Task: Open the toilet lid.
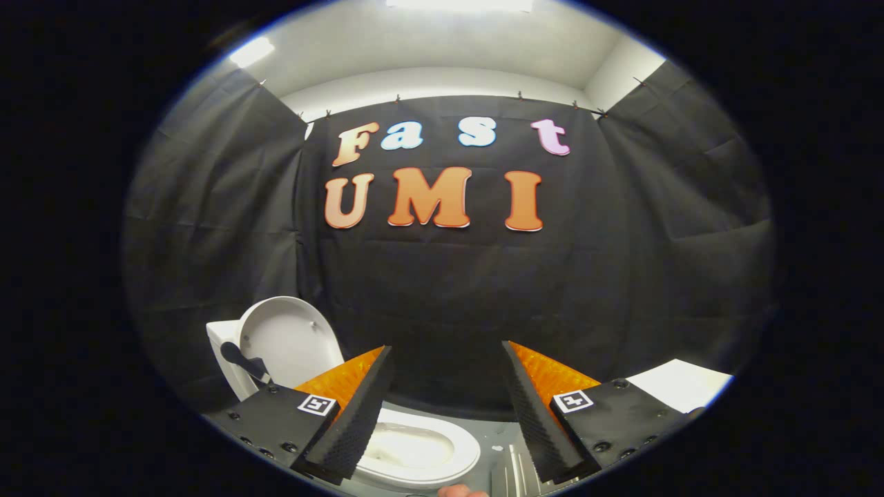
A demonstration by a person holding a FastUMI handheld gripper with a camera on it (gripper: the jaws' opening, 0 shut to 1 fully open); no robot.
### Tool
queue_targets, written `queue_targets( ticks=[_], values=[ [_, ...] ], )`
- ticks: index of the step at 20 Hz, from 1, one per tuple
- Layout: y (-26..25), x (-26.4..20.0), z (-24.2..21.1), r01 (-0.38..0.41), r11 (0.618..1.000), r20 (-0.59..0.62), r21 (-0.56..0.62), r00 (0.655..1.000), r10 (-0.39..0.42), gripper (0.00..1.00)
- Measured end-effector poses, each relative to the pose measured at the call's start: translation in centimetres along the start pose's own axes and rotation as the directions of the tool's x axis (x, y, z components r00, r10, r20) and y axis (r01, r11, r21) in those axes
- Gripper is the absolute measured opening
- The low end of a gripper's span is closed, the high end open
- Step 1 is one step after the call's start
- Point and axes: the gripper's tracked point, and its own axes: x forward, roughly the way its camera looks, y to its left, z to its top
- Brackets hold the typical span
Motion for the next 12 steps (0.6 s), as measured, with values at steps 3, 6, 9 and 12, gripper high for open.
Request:
queue_targets(
  ticks=[3, 6, 9, 12],
  values=[
    [-3.6, -1.7, -0.5, 0.041, 0.999, -0.001, 0.011, 0.999, -0.041, 0.98],
    [-5.4, -2.7, -0.9, 0.052, 0.998, 0.001, 0.022, 0.999, -0.052, 0.98],
    [-7.1, -3.3, -2.4, 0.088, 0.995, -0.017, 0.039, 0.996, -0.087, 0.99],
    [-8.8, -4.1, -4.4, 0.134, 0.990, -0.060, 0.046, 0.989, -0.131, 0.99]
  ],
)
